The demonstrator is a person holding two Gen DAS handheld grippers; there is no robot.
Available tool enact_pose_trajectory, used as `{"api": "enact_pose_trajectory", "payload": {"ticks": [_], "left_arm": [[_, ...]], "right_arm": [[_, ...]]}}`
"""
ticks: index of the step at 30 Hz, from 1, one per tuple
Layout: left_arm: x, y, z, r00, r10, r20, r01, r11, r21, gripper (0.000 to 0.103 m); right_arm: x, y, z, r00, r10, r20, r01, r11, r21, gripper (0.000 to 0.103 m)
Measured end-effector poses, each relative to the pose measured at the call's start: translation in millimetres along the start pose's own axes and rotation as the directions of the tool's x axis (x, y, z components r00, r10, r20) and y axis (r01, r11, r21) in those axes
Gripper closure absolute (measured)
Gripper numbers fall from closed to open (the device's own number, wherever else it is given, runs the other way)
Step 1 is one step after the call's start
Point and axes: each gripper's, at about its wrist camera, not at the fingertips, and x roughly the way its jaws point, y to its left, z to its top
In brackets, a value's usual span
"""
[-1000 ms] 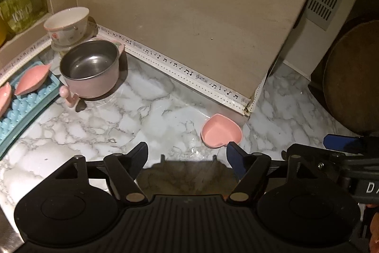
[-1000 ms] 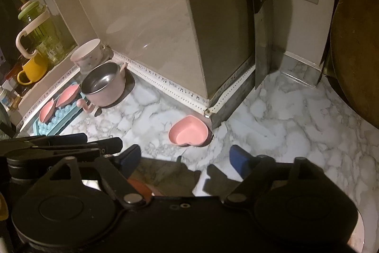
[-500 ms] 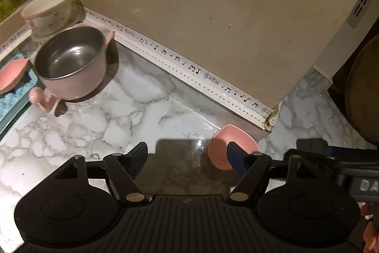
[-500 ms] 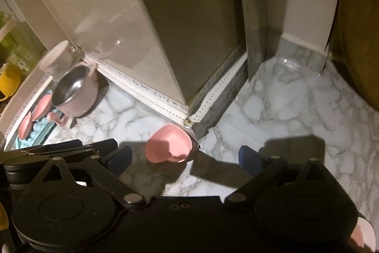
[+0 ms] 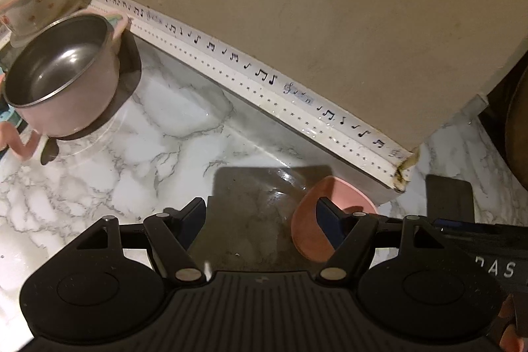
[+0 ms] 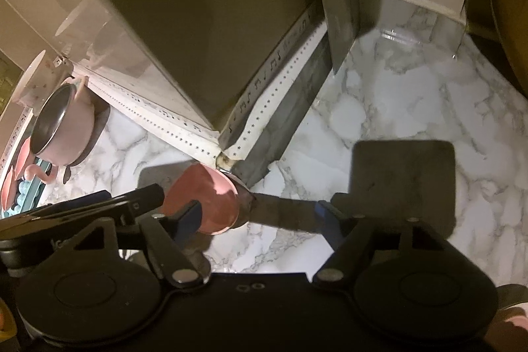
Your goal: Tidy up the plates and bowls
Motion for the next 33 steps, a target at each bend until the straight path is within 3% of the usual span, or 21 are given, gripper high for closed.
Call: {"api": "enact_pose_trajectory", "payload": {"ticks": [11, 18, 26, 33], "left_arm": [[17, -3, 9, 0.999, -0.001, -0.048, 0.003, 0.999, 0.051, 0.032], [24, 0, 7, 0.997, -0.042, -0.071, 0.047, 0.996, 0.072, 0.052], [30, -9, 3, 0.99, -0.098, -0.096, 0.109, 0.988, 0.105, 0.088], [26, -21, -1, 0.99, -0.101, -0.098, 0.113, 0.984, 0.134, 0.095]], "right_arm": [[21, 1, 3, 0.999, 0.011, -0.044, -0.012, 1.0, -0.003, 0.058], [28, 5, 2, 0.997, 0.033, -0.066, -0.034, 0.999, -0.014, 0.07], [34, 12, 2, 0.996, 0.044, -0.071, -0.047, 0.998, -0.029, 0.092], [33, 16, 0, 0.998, 0.046, -0.053, -0.047, 0.998, -0.03, 0.097]]}}
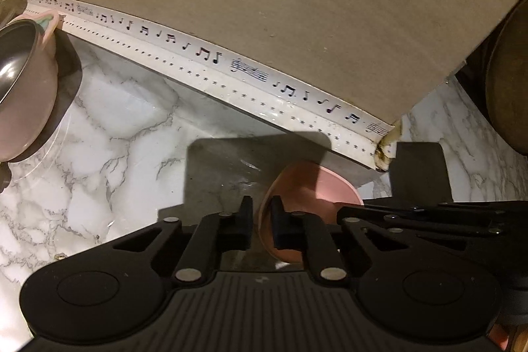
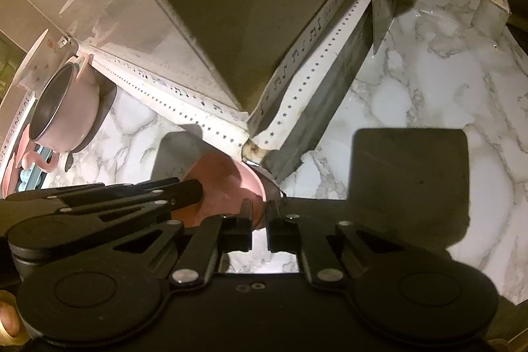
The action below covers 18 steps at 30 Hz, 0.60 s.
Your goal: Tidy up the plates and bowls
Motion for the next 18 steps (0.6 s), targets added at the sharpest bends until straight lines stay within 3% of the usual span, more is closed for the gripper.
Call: {"api": "enact_pose_trajectory", "payload": {"ticks": [8, 18], "left_arm": [[-17, -6, -4, 1.0, 0.006, 0.009, -0.006, 1.0, 0.011, 0.095], [-61, -20, -17, 1.0, 0.013, 0.026, -0.014, 0.999, 0.041, 0.095]], "right_arm": [[-8, 3, -3, 1.0, 0.001, 0.009, -0.001, 1.0, 0.013, 0.099], [-47, 13, -13, 0.999, 0.022, 0.04, -0.021, 1.0, -0.013, 0.098]]}}
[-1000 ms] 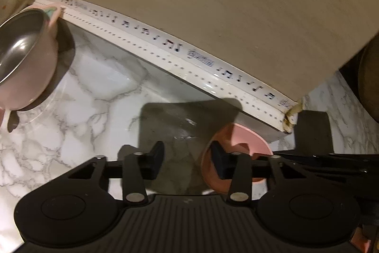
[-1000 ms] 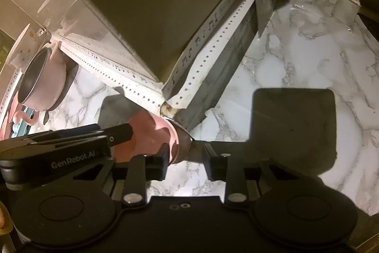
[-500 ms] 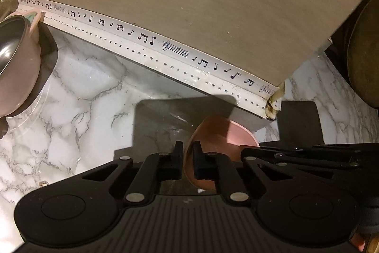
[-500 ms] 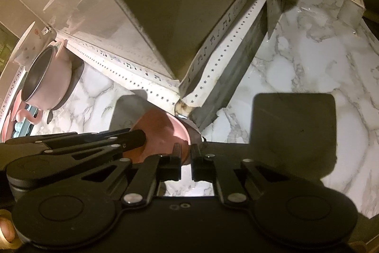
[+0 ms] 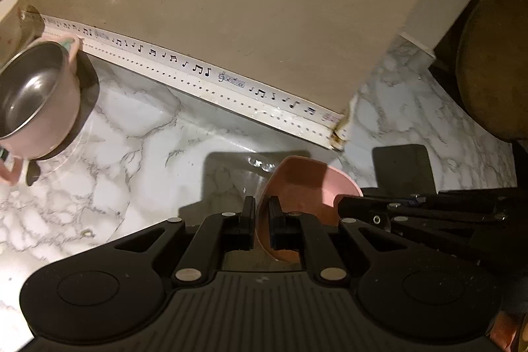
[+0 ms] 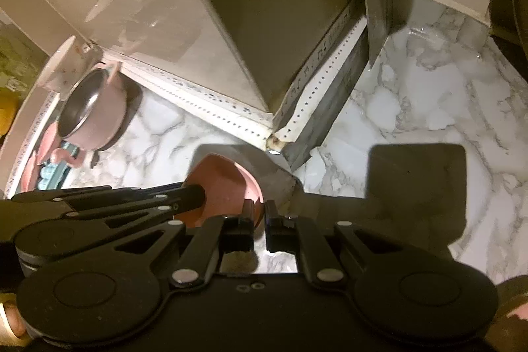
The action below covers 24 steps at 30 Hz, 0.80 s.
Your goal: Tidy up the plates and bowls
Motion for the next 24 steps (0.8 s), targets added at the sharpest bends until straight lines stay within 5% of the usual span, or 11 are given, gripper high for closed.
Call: {"api": "enact_pose_trajectory", "payload": {"ticks": [24], "left_arm": [[-90, -8, -65, 0.998, -0.013, 0.06, 0.01, 0.999, 0.05, 0.095]], "right_arm": [[-84, 35, -60, 0.996, 0.052, 0.074, -0.047, 0.997, -0.06, 0.098]]}}
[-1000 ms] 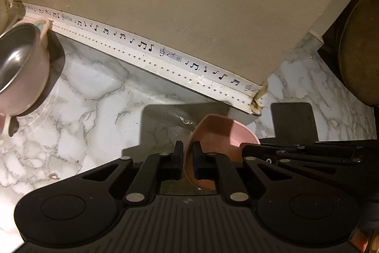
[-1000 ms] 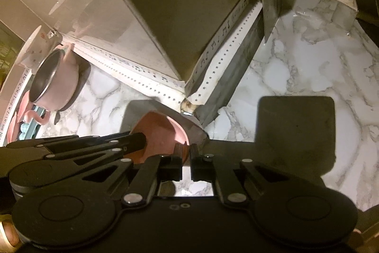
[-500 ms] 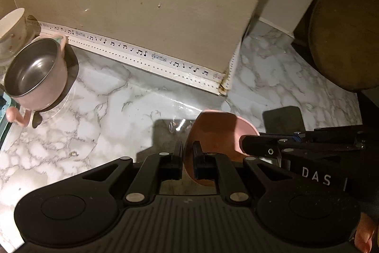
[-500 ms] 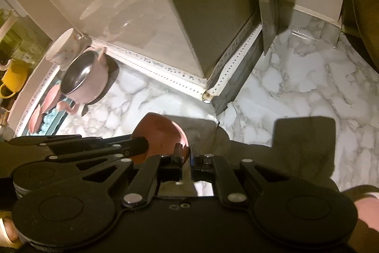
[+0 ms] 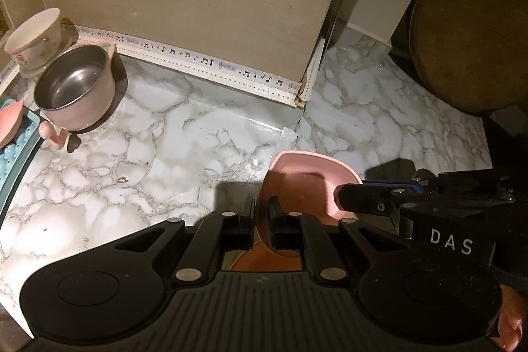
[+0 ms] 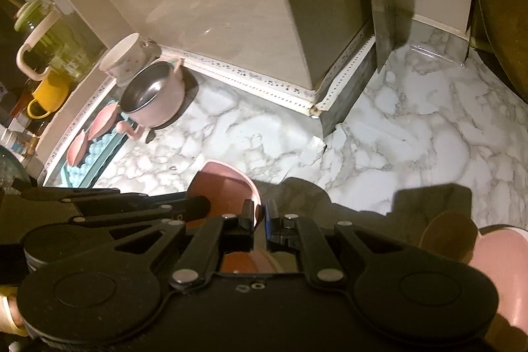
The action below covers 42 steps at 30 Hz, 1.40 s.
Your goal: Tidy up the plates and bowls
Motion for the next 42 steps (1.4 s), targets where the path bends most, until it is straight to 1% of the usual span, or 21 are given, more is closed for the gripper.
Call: {"api": "enact_pose_trajectory", "payload": {"ticks": [3, 5, 13, 17, 22, 27, 32, 39, 42], "left_arm": [[-9, 2, -8, 1.0, -0.02, -0.002, 0.02, 1.0, -0.001, 0.095], [-10, 4, -16, 0.999, -0.031, -0.019, 0.031, 0.999, -0.006, 0.095], [-3, 9, -48, 0.996, -0.035, -0.082, 0.035, 0.999, -0.008, 0.095], [0, 11, -57, 0.994, -0.035, -0.1, 0.034, 0.999, -0.009, 0.095], [5, 9, -63, 0.992, -0.036, -0.118, 0.036, 0.999, 0.0, 0.095], [14, 9, -66, 0.99, -0.03, -0.136, 0.031, 1.0, 0.003, 0.095], [18, 9, -67, 0.99, -0.024, -0.138, 0.026, 1.0, 0.008, 0.095], [20, 10, -67, 0.989, -0.027, -0.146, 0.029, 1.0, 0.008, 0.095], [21, 9, -68, 0.988, -0.025, -0.151, 0.027, 1.0, 0.008, 0.095]], "right_arm": [[-8, 5, -4, 1.0, 0.005, 0.01, -0.005, 1.0, -0.007, 0.098], [-13, 6, -8, 1.0, 0.014, 0.006, -0.014, 1.0, -0.006, 0.098], [-9, 14, -34, 0.999, 0.019, -0.048, -0.02, 1.0, -0.018, 0.097], [-3, 16, -45, 0.997, 0.015, -0.075, -0.017, 1.0, -0.023, 0.097], [5, 17, -55, 0.995, 0.003, -0.105, -0.006, 1.0, -0.027, 0.095], [8, 17, -57, 0.994, -0.003, -0.111, 0.0, 1.0, -0.025, 0.093], [10, 20, -56, 0.994, -0.003, -0.112, -0.001, 0.999, -0.032, 0.085], [11, 20, -53, 0.993, -0.012, -0.119, 0.007, 0.999, -0.04, 0.086], [7, 20, -52, 0.994, -0.005, -0.111, 0.001, 0.999, -0.038, 0.082]]}}
